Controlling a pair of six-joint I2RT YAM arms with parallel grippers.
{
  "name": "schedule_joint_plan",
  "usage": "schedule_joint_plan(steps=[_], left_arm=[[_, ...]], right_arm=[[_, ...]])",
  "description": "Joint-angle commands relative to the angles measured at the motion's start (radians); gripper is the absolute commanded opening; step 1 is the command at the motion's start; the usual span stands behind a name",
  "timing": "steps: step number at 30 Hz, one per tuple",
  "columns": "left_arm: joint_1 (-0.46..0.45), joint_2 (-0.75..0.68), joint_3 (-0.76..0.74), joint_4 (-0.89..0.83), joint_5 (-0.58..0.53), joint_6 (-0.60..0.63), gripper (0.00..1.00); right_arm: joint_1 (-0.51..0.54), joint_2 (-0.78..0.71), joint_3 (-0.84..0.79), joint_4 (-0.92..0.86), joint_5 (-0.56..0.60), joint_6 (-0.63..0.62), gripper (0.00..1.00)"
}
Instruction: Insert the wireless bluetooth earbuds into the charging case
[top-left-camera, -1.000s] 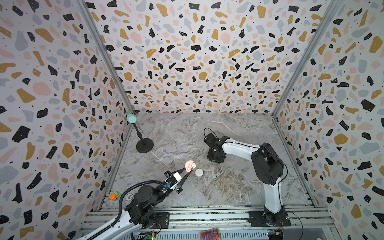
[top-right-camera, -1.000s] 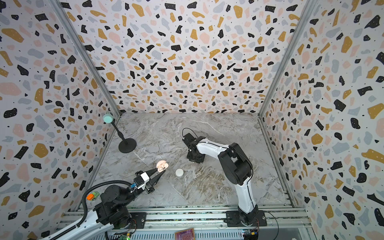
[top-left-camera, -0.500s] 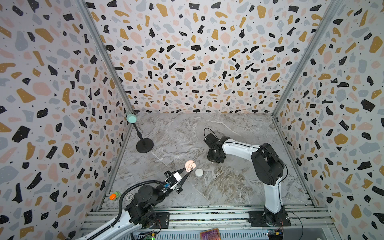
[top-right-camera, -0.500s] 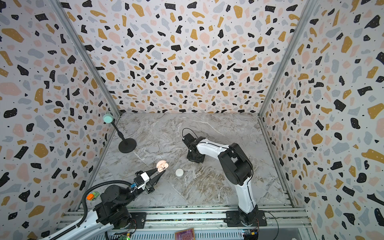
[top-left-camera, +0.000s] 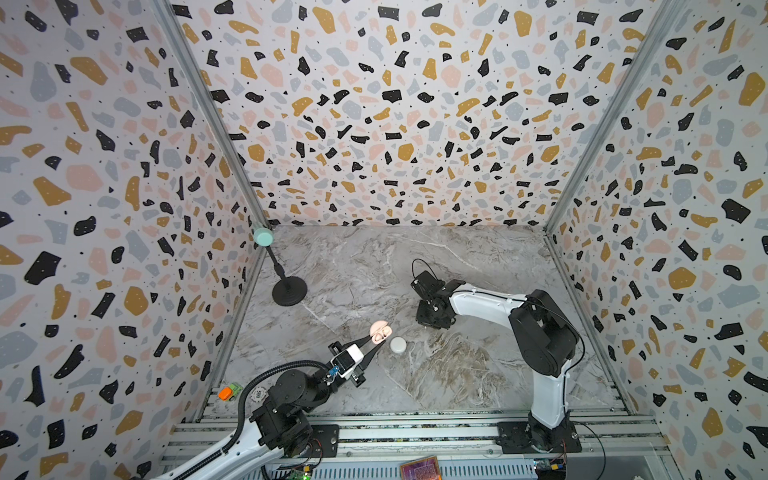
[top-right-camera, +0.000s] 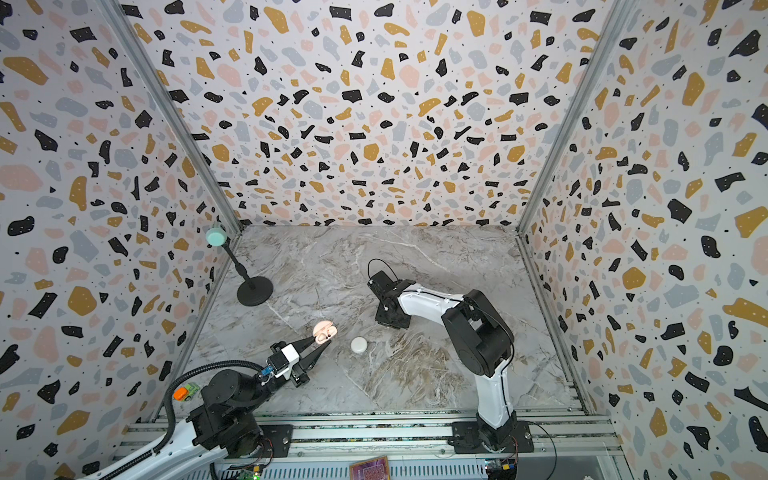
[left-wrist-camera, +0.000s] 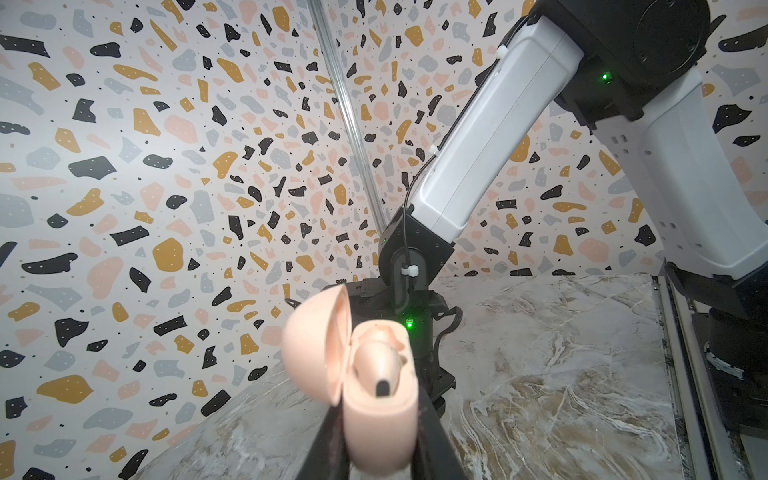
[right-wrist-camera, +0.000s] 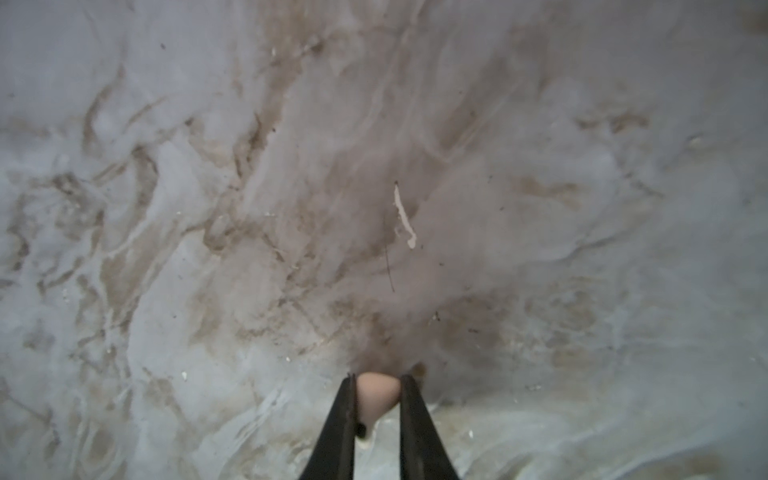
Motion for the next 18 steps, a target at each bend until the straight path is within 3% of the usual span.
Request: schedule_joint_plan(steps=[1, 18], left_arm=[[-0.001, 0.0, -0.008, 0.042, -0.001, -0.001, 0.0], [0.0, 0.0, -0.008, 0.042, 0.0, -0.004, 0.0]], right_arm=[[0.008, -0.061, -0.052, 0.058, -0.026, -0.046, 0.12], [0.008, -0.236, -0.2, 0.243, -0.094, -0.11, 0.08]])
